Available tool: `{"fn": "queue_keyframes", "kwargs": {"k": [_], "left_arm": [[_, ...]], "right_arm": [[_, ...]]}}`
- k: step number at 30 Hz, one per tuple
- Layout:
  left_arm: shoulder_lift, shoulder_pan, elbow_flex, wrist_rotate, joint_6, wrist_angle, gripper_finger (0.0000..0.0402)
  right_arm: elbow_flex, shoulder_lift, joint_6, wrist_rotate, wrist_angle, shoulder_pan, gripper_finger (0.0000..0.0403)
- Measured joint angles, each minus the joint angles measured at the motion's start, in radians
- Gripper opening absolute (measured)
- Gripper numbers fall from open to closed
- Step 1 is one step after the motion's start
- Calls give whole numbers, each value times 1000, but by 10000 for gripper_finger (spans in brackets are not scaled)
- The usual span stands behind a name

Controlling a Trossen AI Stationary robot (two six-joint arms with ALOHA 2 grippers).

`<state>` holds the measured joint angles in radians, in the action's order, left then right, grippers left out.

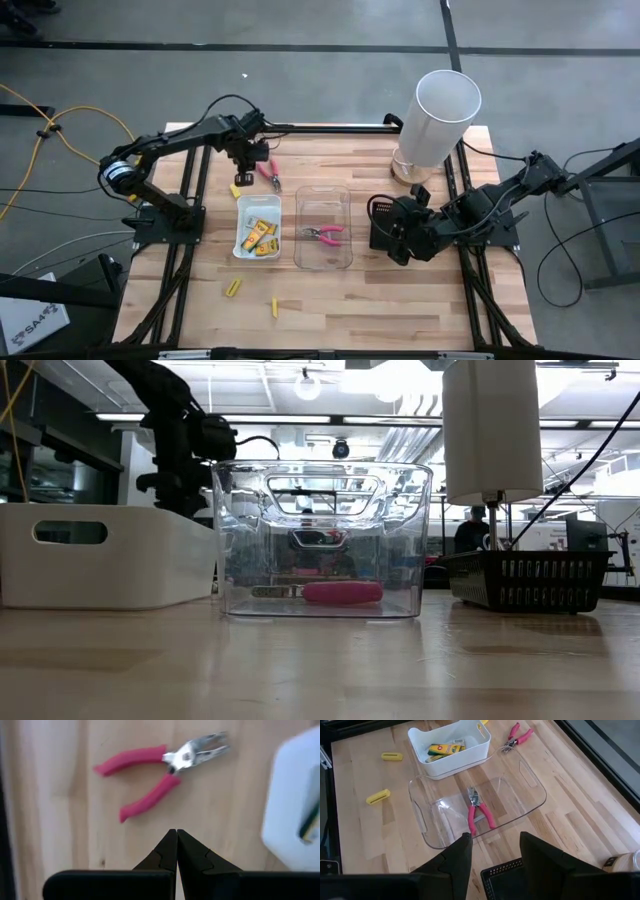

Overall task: Pick & Place School Supplies
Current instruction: Put the pink punch plier into the transparent bin

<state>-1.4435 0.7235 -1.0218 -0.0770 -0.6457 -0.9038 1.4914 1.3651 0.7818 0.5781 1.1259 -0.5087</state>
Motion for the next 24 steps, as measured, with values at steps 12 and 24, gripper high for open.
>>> {"fn": "queue_keyframes", "kwargs": {"k": [12, 24], "left_arm": [[-71, 6, 5, -50, -106, -3, 39], [-91, 12, 5, -44, -298, 85, 122]], "right_arm": [[0, 0, 0, 0, 1, 0, 158], [0, 0, 0, 0, 1, 0, 158]]}}
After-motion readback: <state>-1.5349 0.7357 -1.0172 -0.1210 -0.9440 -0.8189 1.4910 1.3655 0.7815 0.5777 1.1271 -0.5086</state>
